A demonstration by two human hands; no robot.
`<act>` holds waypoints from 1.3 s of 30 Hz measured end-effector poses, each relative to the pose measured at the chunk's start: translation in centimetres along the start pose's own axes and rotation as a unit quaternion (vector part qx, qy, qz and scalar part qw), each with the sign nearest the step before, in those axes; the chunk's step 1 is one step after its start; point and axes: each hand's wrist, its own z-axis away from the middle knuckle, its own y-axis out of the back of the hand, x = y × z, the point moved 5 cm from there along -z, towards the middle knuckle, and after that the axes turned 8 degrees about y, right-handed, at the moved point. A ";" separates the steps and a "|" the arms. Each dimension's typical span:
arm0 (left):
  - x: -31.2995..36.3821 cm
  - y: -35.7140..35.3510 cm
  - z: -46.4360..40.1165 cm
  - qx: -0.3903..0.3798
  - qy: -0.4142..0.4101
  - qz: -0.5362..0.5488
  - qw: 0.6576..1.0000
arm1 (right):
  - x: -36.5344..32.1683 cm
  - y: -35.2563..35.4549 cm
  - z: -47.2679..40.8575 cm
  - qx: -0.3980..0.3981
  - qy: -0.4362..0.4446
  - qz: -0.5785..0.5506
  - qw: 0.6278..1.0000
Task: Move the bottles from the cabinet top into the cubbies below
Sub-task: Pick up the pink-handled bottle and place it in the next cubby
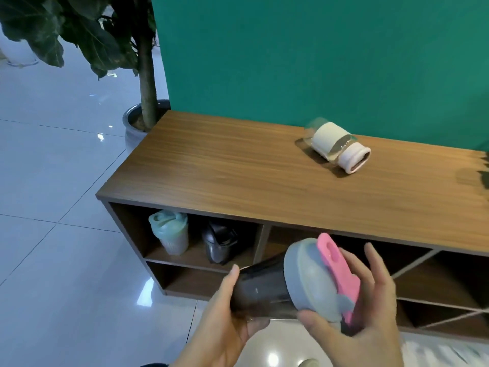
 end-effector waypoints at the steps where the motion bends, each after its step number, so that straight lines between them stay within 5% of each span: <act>1: -0.5 0.1 -0.4 0.014 0.007 0.015 1.000 | 1.5 0.1 0.6 0.047 -0.049 -0.024 0.997; 6: -2.1 -0.3 -3.2 0.045 0.051 -0.002 0.998 | 7.1 1.0 1.4 0.164 -0.173 -0.047 0.970; 12: -0.6 1.8 -5.8 0.151 0.020 -0.233 0.961 | 10.6 1.5 -2.4 0.066 -0.135 0.025 0.988; 19: 0.8 2.9 -7.4 0.184 0.004 -0.244 0.952 | 15.3 -0.4 -8.2 -0.014 -0.131 0.112 0.985; 39: 1.6 3.8 -8.1 0.221 -0.075 -0.239 0.943 | 18.0 -2.3 -9.0 -0.003 -0.128 0.189 0.974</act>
